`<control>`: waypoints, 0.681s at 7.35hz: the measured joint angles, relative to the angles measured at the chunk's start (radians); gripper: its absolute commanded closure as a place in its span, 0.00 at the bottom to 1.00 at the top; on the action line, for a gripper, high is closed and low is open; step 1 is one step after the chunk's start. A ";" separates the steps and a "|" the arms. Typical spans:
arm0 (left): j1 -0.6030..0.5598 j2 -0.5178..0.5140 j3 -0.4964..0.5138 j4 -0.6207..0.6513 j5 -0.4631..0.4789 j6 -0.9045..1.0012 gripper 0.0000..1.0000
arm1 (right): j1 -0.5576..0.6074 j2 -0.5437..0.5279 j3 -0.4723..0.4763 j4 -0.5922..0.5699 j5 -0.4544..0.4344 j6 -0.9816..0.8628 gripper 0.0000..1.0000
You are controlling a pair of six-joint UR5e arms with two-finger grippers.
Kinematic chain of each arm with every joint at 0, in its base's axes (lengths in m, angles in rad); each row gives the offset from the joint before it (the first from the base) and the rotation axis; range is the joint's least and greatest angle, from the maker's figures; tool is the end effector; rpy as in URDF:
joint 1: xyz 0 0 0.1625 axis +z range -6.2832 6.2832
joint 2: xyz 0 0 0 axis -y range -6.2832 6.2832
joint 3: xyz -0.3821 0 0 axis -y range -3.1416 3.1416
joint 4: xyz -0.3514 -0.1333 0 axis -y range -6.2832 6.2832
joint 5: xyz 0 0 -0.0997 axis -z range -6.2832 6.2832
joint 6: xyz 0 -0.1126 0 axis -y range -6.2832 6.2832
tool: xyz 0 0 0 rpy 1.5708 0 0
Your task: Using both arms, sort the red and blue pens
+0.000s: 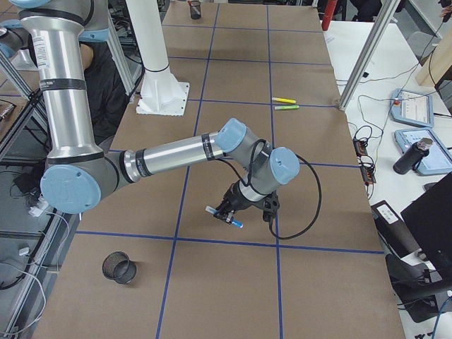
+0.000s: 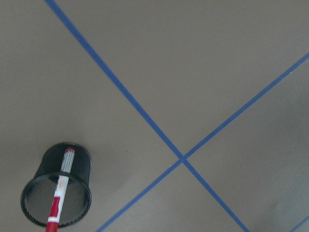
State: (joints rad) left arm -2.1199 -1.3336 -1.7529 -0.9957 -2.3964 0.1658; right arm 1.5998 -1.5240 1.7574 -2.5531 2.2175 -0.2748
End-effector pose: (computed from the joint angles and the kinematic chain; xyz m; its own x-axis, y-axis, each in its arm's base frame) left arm -0.1979 -0.2266 0.6737 0.4171 -0.5997 -0.6829 0.3577 0.7991 -0.4832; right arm 0.0762 -0.3695 0.5966 0.7621 0.2183 0.6095 0.1928 0.8222 -0.5355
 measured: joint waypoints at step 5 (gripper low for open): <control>0.201 -0.023 -0.010 -0.317 -0.064 -0.216 0.00 | 0.018 -0.207 0.040 -0.023 -0.050 -0.160 1.00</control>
State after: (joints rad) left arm -1.9191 -1.3570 -1.7626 -1.3130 -2.4605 -0.0502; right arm 1.6183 -1.7312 1.7975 -2.5760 2.1673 -0.4350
